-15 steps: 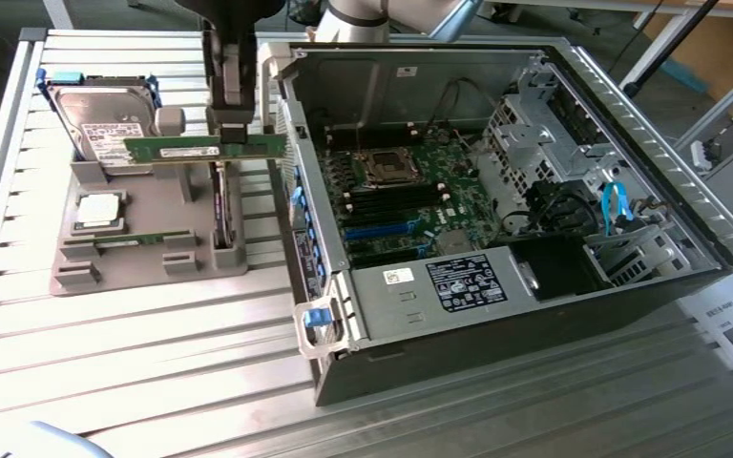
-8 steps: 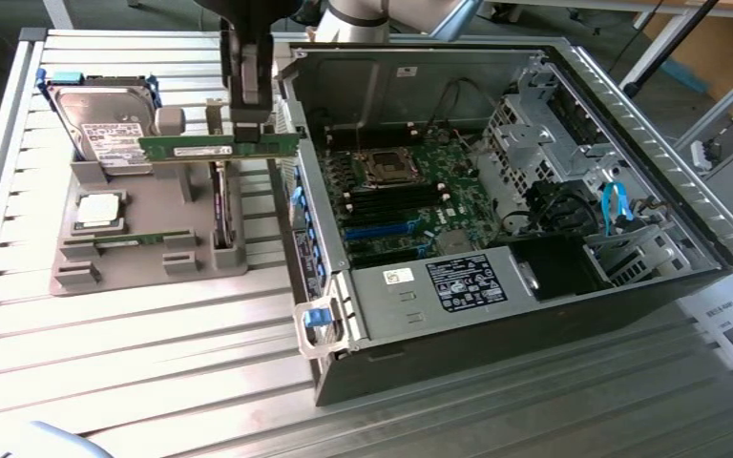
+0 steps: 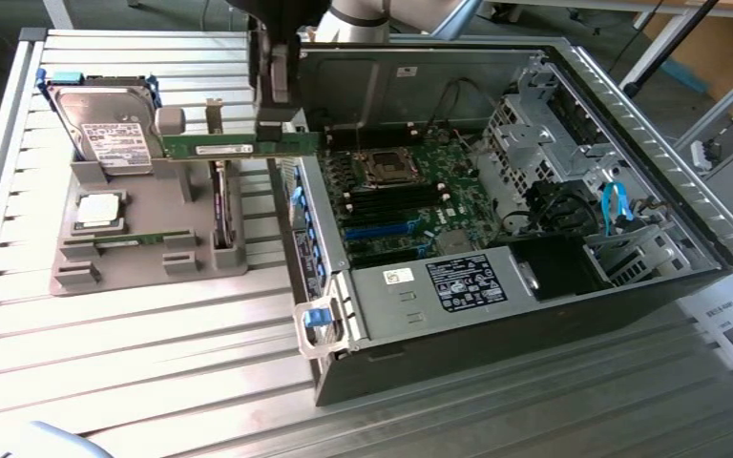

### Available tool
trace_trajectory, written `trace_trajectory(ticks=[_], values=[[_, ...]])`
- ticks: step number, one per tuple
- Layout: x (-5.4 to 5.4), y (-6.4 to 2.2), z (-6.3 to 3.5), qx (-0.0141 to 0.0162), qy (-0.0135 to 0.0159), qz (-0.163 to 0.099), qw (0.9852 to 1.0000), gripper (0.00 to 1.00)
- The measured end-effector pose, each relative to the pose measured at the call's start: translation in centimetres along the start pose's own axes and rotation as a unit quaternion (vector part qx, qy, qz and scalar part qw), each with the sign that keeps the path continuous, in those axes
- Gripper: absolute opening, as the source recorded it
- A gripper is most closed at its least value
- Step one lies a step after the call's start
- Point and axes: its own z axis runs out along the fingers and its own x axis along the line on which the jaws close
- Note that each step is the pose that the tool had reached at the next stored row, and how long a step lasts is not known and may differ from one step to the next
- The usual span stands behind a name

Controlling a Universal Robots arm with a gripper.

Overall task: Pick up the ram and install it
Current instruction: 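Pick up the ram and move it above insertion slot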

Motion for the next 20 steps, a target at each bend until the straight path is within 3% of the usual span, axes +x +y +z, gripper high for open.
trace_trajectory(ticks=[20], values=[[-0.2, -4.30, -0.12, -0.0033, 0.0002, -0.001, 1.0000, 0.11]])
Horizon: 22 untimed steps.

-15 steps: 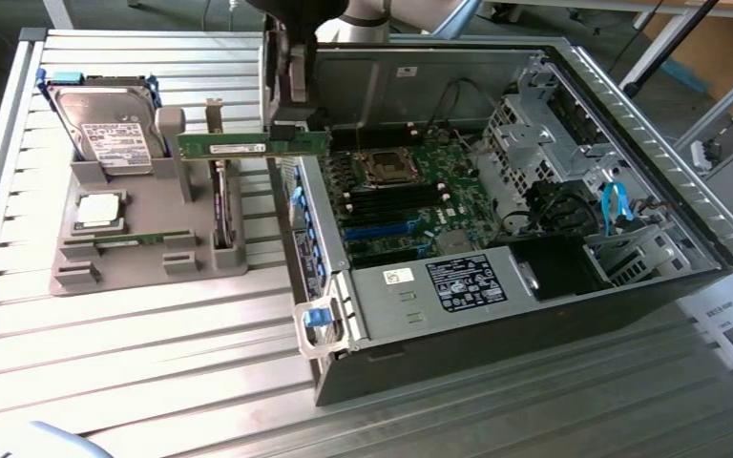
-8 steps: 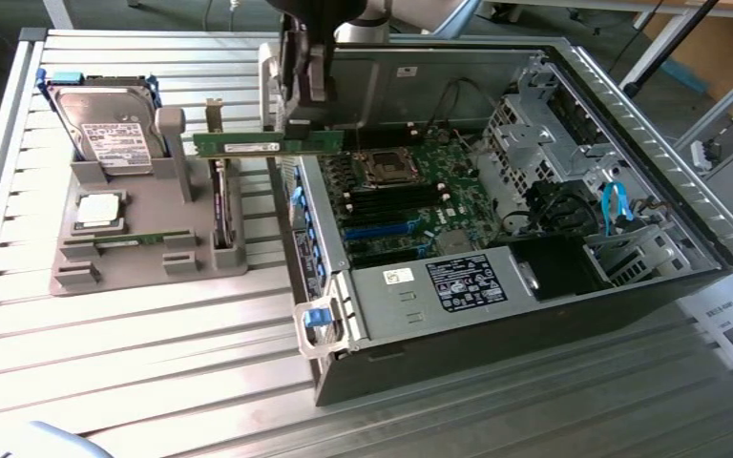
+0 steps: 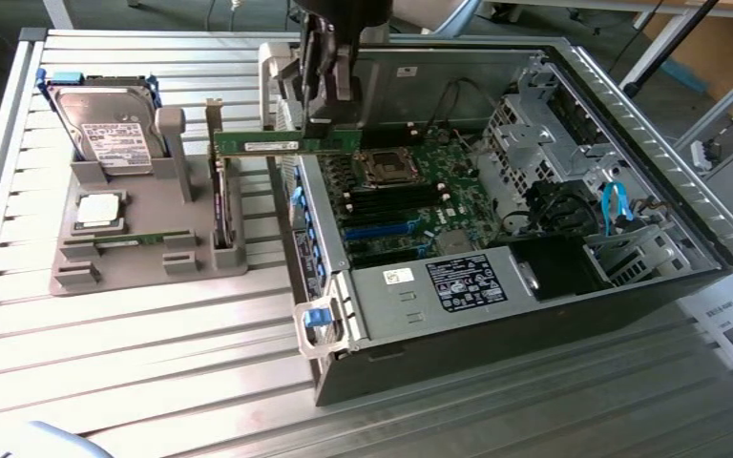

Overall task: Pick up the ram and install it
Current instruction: 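Pick up the ram and move it above insertion slot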

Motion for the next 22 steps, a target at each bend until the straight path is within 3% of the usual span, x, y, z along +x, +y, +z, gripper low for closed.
trace_trajectory(ticks=[22], values=[[-0.3, -6.16, -0.22, -0.0029, 0.0001, -0.002, 1.0000, 0.11]])
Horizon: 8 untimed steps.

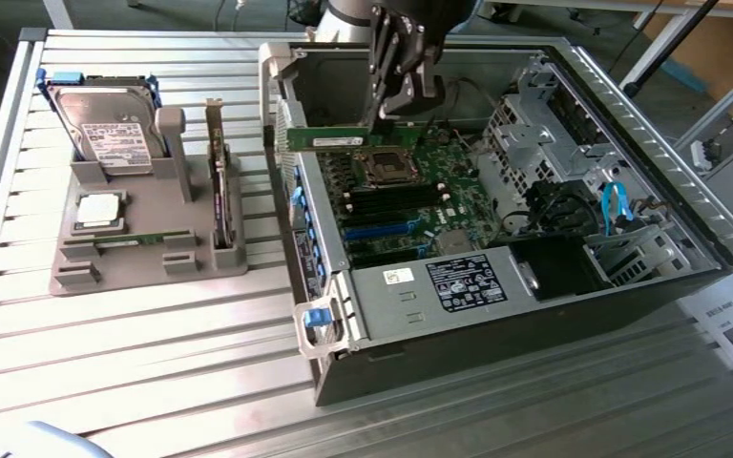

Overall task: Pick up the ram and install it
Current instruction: 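Pick up the ram and move it above insertion slot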

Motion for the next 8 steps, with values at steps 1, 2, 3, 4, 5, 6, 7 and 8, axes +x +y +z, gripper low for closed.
trace_trajectory(ticks=[1, 2, 3, 4, 5, 6, 7, 8], values=[[0.0, -0.27, -0.01, -0.0001, 0.0000, 0.000, 1.0000, 0.11], [0.0, -0.54, -0.02, -0.0002, 0.0000, 0.000, 1.0000, 0.11], [0.0, -0.82, -0.03, -0.0003, 0.0000, 0.000, 1.0000, 0.11], [0.0, -1.09, -0.04, -0.0004, 0.0000, 0.000, 1.0000, 0.11], [-0.1, -1.41, -0.06, -0.0006, 0.0000, -0.001, 1.0000, 0.11], [-0.1, -1.69, -0.07, -0.0006, 0.0000, -0.001, 1.0000, 0.11], [-0.1, -1.95, -0.08, -0.0007, 0.0000, -0.001, 1.0000, 0.11], [-0.1, -2.21, -0.09, -0.0008, 0.0001, -0.001, 1.0000, 0.11]])
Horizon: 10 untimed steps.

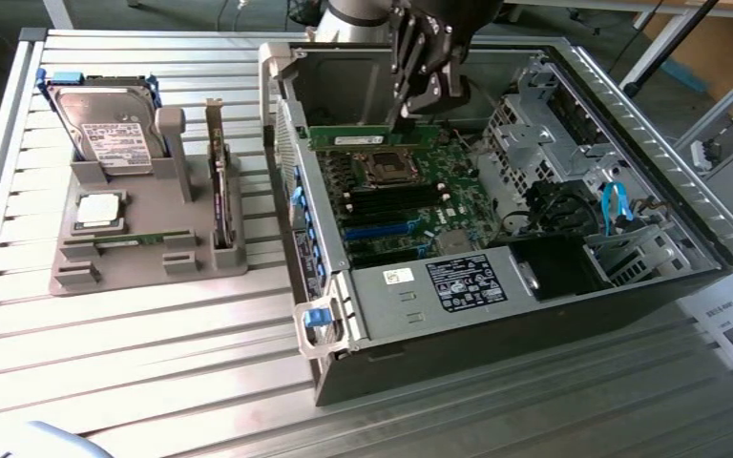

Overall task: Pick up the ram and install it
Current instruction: 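Pick up the ram and move it above insertion slot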

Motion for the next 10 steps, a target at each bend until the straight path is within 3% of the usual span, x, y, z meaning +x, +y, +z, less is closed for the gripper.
trace_trajectory(ticks=[10], values=[[-0.1, -2.47, -0.11, -0.0004, 0.0001, -0.001, 1.0000, 0.11]])
